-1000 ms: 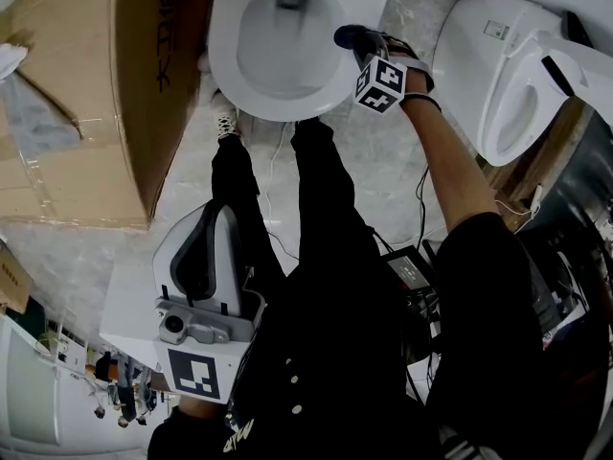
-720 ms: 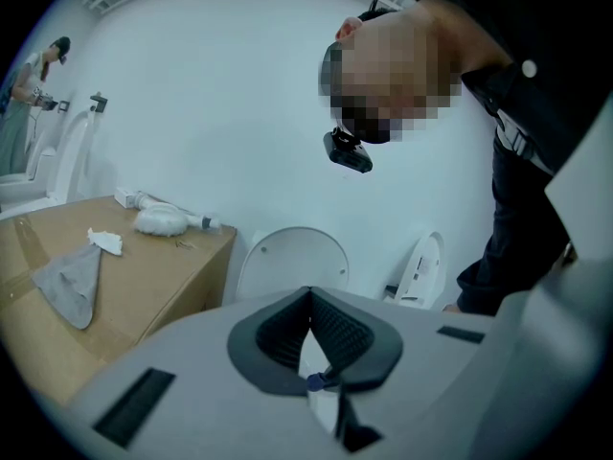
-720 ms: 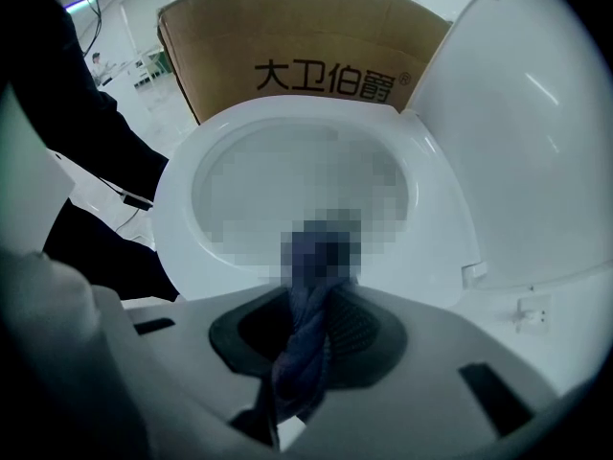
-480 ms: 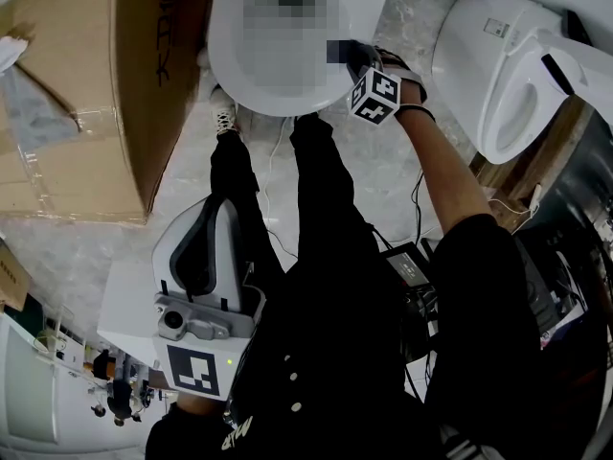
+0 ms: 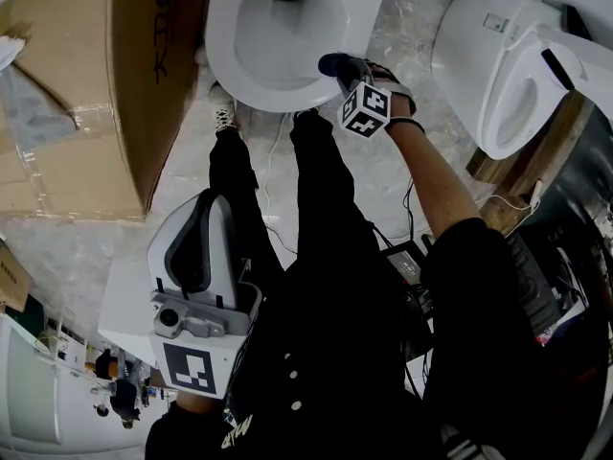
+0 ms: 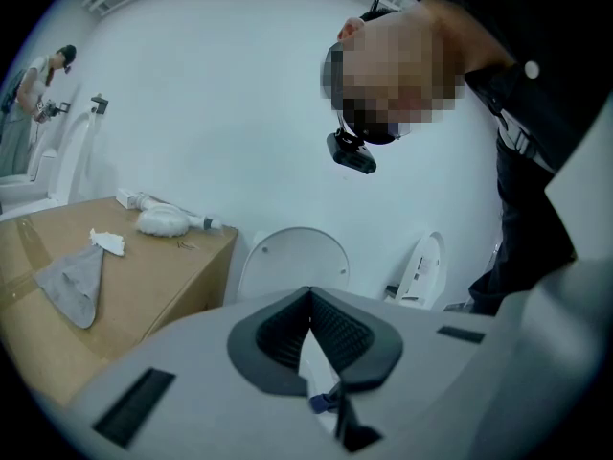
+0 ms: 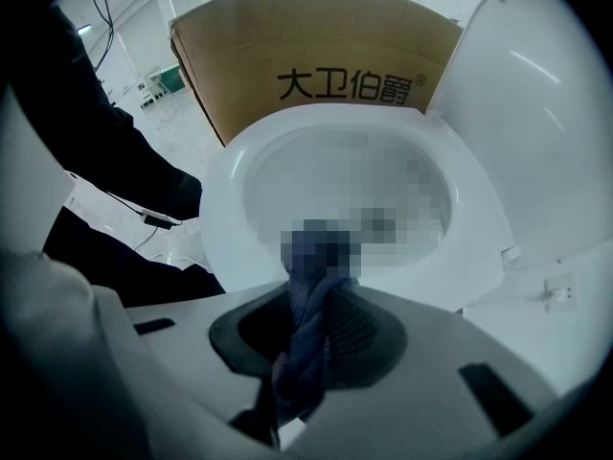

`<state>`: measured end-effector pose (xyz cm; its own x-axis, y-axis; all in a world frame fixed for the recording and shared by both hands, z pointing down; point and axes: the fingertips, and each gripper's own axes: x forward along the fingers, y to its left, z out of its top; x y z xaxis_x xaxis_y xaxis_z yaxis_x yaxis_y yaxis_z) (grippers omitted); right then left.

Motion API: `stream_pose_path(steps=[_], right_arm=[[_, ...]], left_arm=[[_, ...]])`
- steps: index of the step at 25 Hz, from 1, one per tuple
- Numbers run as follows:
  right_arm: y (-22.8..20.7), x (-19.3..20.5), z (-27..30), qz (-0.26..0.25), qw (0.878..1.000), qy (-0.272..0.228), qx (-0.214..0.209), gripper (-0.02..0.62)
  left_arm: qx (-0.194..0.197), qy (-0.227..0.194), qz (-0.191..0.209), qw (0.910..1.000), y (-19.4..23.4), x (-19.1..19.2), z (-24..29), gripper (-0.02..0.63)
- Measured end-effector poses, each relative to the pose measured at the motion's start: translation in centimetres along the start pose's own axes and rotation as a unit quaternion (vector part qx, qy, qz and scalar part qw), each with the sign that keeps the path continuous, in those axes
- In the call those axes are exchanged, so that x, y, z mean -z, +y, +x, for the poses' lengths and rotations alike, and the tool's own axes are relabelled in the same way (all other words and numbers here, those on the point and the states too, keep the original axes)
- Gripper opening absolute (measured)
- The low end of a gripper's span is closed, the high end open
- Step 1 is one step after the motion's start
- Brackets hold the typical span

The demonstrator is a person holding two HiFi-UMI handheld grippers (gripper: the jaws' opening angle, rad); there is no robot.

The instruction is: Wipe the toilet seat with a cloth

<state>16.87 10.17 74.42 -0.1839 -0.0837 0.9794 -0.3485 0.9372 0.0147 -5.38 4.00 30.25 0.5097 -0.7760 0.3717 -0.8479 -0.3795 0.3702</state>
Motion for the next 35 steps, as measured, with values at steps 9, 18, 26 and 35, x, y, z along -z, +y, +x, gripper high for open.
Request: stream_pose_path(steps=[9, 18, 26, 35], right_arm=[[1.8, -0.3, 0.0, 0.011, 1.000, -0.003, -0.014, 0.083], [4.2, -0.8, 0.1, 0.006, 0.999, -0.010, -0.037, 0.083], [7.0, -1.9, 0.1, -0.057, 0.996, -0.021, -0.058, 0.083], [10.2, -4.4, 0.6, -0.131, 0.988, -0.041, -0.078, 0.084]], left_arm=[[0.006, 0.000, -0.001, 1.0000, -0.4, 0.1, 0.0, 0.008], [0.005, -0.001, -0.001, 1.0000, -0.1, 0.0, -0.1, 0.008], [0.001, -0.002, -0.004, 1.0000, 0.2, 0.0, -0.3, 0.008], [-0.006, -0.004, -0.009, 0.9999, 0.7, 0.1, -0.5, 0.008]])
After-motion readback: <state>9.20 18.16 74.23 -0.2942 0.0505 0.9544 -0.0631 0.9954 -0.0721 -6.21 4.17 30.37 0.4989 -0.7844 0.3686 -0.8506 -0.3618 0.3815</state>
